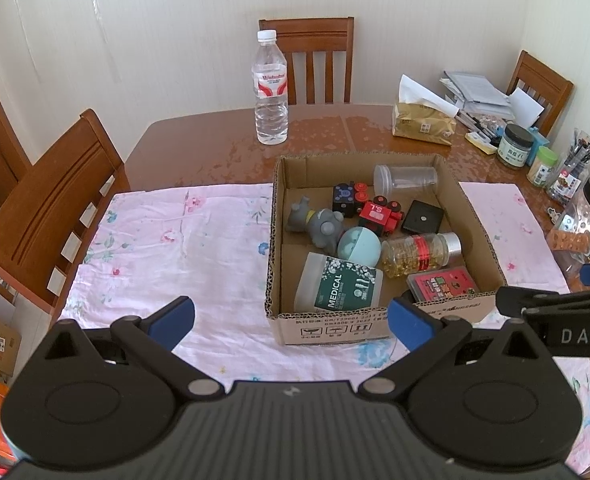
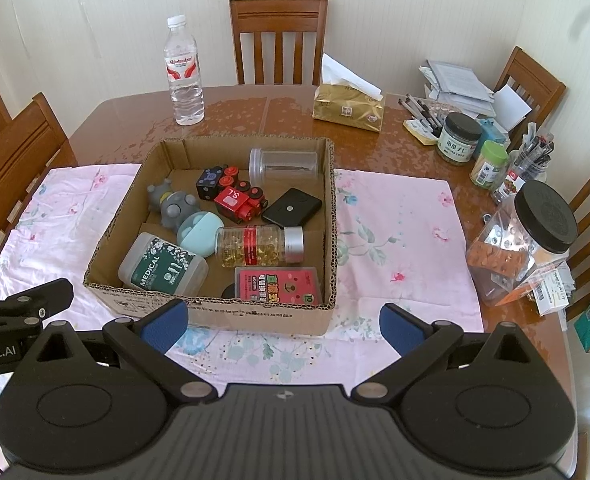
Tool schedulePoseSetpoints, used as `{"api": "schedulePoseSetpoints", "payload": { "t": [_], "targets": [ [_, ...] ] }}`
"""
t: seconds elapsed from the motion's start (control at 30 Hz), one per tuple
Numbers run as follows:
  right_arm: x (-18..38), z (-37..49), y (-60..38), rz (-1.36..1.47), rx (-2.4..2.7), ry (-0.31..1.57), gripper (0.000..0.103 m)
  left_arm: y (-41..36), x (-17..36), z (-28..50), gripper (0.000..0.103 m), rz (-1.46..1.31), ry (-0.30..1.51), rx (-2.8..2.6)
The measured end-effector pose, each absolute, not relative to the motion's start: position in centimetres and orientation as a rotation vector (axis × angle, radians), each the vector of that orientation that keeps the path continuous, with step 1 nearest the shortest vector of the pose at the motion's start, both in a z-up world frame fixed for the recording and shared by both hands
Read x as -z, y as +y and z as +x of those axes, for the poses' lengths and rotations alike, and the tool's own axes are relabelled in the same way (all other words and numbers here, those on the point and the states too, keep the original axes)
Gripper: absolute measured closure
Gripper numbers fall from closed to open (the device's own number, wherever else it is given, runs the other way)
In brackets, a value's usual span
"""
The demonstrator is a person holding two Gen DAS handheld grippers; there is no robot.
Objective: Organize rigid objects
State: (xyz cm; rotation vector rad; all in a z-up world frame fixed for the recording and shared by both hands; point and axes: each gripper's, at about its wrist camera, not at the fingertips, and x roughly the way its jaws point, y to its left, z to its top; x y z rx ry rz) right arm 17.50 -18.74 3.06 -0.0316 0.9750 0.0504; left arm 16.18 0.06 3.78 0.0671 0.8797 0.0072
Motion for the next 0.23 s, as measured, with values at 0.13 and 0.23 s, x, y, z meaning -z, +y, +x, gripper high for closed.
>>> {"api": "schedulePoseSetpoints", "payload": {
  "t": [0.13,0.23],
  "targets": [
    [-3.08,17.54,-18.72,-0.032,-0.050,0.975,0.000,0.05,-3.80,16.18,0.001,0.068,0.879,-0.006],
    [-3.10,17.56,-18.69,-0.033,-0.050,0.974,0.000,-0.04,-3.88,16.22,0.001,0.068,0.878,-0.004]
  ]
}}
